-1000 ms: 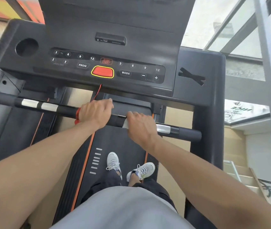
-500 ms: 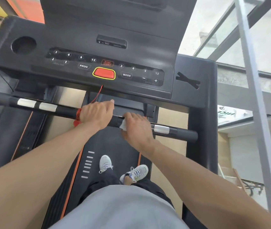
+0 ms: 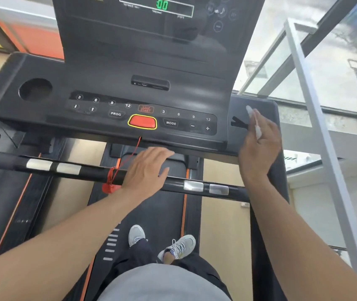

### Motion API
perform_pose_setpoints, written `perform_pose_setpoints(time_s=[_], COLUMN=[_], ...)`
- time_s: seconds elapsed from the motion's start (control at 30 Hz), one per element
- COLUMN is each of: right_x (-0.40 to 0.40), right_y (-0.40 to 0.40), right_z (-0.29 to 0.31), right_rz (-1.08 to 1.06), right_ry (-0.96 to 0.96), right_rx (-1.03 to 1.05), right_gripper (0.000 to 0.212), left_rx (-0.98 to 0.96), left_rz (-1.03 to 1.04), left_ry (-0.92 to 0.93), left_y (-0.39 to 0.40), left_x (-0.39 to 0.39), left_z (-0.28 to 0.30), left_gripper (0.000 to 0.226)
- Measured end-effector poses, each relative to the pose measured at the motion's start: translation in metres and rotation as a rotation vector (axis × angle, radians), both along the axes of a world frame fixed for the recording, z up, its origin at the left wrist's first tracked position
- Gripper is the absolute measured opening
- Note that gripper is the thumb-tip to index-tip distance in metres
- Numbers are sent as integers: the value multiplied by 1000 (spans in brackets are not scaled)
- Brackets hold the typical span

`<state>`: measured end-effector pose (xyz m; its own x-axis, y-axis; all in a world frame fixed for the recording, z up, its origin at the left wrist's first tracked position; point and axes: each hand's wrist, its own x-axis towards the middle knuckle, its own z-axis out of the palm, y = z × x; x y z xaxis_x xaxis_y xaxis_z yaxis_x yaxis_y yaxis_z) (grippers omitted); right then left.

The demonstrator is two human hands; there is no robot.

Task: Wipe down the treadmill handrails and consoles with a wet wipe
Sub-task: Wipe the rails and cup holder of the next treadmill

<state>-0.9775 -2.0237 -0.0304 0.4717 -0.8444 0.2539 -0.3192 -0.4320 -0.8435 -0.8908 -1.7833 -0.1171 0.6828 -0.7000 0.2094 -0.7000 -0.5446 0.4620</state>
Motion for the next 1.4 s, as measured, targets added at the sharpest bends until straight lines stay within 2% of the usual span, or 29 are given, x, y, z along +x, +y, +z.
perform_pose_setpoints(time_s=[0.1,0.2,0.3,0.4,0.47,0.53,0.67,0.73,0.87,1.03,1.2,1.27,1.4], right_x=[14,19,32,37,28,7,-33,-35,-26,-4,33,53,72], right_y=[31,76,98,98,83,61,12,-6,-26,-69,-112,-127,-139], right_z=[-33,-59,-70,-78,-77,-78,-77,-73,-65,-53,-52,-50,-52], right_rz=[326,639,751,859,832,701,306,257,329,340,373,463,781], right_ry=[293,327,407,453,475,512,555,635,775,830,919,901,821], right_rx=[-229,-443,-502,-599,-634,-608,-422,-374,-294,-159,-233,-257,-368], right_gripper=[40,51,59,61,65,70,49,49,71,60,60,58,59], left_rx=[-5,-36,-98,-133,-96,-39,81,120,126,133,220,286,337], left_rz=[-16,72,178,178,122,86,-12,-112,-269,-308,-317,-296,-259], left_ry=[-70,5,81,95,93,84,13,-41,-59,-108,-178,-199,-252], left_y=[-9,-8,-9,-8,-5,-3,-6,-15,-51,-107,-163,-180,-204], left_x=[3,3,6,10,11,11,8,5,-1,-13,-17,-14,-2], left_z=[0,0,0,-1,-1,0,0,0,3,7,20,24,31], left_gripper=[62,82,96,93,90,86,85,83,76,82,90,97,121])
